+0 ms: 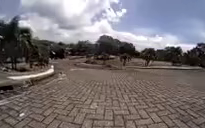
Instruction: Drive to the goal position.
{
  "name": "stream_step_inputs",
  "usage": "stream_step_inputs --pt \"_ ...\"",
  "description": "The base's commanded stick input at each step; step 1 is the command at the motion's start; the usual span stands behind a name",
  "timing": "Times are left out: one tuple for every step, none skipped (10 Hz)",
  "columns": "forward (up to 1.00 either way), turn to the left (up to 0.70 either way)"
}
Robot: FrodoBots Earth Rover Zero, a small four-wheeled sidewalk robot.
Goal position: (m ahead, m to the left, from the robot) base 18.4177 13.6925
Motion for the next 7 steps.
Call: stream_step_inputs --pt "0.29 0.0" --pt "0.7 0.0" --pt "0.7 0.0" --pt "0.7 0.0" --pt "0.7 0.0" --pt "0.49 0.0" --pt "0.0 0.0"
